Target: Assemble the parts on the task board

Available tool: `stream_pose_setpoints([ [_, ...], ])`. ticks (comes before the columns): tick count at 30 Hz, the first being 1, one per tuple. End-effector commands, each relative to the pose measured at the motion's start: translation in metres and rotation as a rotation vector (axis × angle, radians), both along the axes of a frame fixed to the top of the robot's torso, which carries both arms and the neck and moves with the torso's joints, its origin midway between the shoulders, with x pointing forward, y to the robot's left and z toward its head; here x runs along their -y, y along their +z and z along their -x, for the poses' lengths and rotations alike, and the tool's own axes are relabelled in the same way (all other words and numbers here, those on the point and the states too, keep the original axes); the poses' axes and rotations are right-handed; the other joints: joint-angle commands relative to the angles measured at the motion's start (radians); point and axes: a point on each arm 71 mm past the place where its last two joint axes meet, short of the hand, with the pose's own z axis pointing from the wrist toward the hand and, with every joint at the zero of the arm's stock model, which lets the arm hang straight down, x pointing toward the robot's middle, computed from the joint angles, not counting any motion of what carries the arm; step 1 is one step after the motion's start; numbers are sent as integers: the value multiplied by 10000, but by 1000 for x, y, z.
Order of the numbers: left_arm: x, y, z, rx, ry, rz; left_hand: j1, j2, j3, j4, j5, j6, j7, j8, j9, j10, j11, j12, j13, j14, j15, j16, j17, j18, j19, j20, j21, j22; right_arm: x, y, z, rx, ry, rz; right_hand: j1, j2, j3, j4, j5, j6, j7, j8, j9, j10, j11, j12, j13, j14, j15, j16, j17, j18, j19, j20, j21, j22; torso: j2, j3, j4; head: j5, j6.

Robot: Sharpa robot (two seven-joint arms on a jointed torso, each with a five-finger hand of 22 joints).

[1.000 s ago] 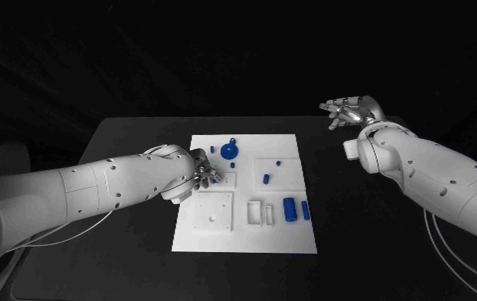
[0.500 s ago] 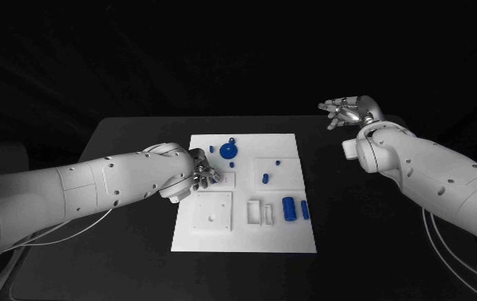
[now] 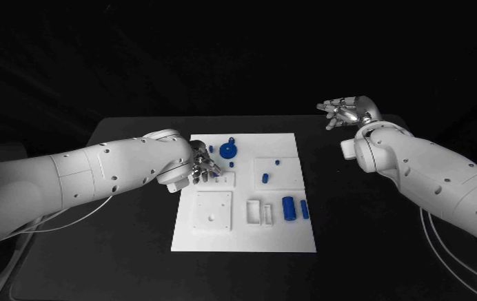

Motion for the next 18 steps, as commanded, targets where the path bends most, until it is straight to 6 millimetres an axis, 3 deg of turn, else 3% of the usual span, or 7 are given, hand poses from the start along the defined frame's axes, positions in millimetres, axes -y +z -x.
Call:
stream_pose_setpoints([
  [1, 5, 2, 0, -633, -381, 22, 315, 490, -83, 40, -663, 1239, -1153, -51, 39, 323, -19, -104, 15, -119, -14, 53, -39, -149, -18, -9, -81, 186, -2, -1, 0, -60, 186, 22, -66, 38, -3, -6, 18, -74, -1, -9, -3, -54, -4, 35, -15, -66, 8, 44, -9, -82, 2, 11, 51, -8, -3, -1, 4, -4, 0],
  [2, 5, 3, 0, -667, -419, -1, 318, 569, -102, 74, -978, 1185, -1139, -50, 69, 311, -8, -138, 16, -157, -8, 49, -55, -149, -37, -7, -98, 185, -2, -1, -1, -69, 190, 21, -66, 38, -3, -6, 18, -74, -1, -9, -3, -54, -4, 35, -15, -66, 8, 44, -9, -82, 2, 11, 51, -8, 1, -7, 6, -5, -1],
  [3, 6, 4, -1, -707, -466, -36, 341, 711, -116, 107, -1523, 1073, -1113, -13, 154, 274, 9, -193, 18, -232, -1, 52, -78, -149, -72, -7, -118, 188, -3, -1, -1, -81, 196, 19, -66, 38, -3, -6, 18, -74, -1, -9, -3, -54, -4, 35, -15, -66, 8, 44, -9, -82, 2, 11, 51, -8, 3, -12, 3, 0, 3],
  [5, 6, 7, -2, -792, -583, -146, 372, 879, -169, 127, -2118, 871, -1080, 104, 326, 210, 37, -269, 5, -356, 18, 102, -125, -149, -135, 8, -144, 195, -3, -2, -1, -103, 202, 15, -66, 38, -3, -6, 18, -74, -1, -9, -3, -54, -4, 35, -15, -66, 8, 44, -9, -82, 2, 11, 51, -8, 6, -11, -6, 14, 4],
  [6, 7, 8, -3, -824, -640, -214, 388, 1022, -345, 93, -2223, 713, -1054, 363, 545, 208, 56, -297, -8, -460, 25, 250, -238, -149, -168, 26, -143, 204, -3, -2, -1, -112, 204, 14, -69, 46, 7, -18, 25, -82, 4, -10, -4, -65, 0, 33, -20, -75, 9, 42, -16, -83, -5, 12, 52, -24, 5, -8, -6, 11, -2],
  [10, 7, 11, -6, -1016, -830, -498, 425, 1158, -540, -223, -2110, 568, -1069, 590, 363, 189, 46, -281, 4, -547, 33, 527, -653, -149, -186, 24, -122, 199, -4, -3, -1, -143, 213, 9, -69, 46, 7, -18, 25, -82, 4, -10, -4, -65, 0, 33, -20, -75, 9, 42, -16, -83, -5, 12, 52, -24, -3, -5, 13, -2, -46],
  [18, 8, 13, -14, -1392, -989, -932, 419, 1153, -479, -418, -1900, 546, -1065, 634, 277, 172, 48, -261, 18, -597, 42, 638, -757, -149, -219, 33, -106, 202, -5, -4, -1, -171, 230, 1, -69, 46, 7, -18, 25, -82, 4, -10, -4, -65, 0, 33, -20, -75, 9, 42, -16, -83, -5, 12, 52, -24, -8, -11, 12, -6, -49],
])
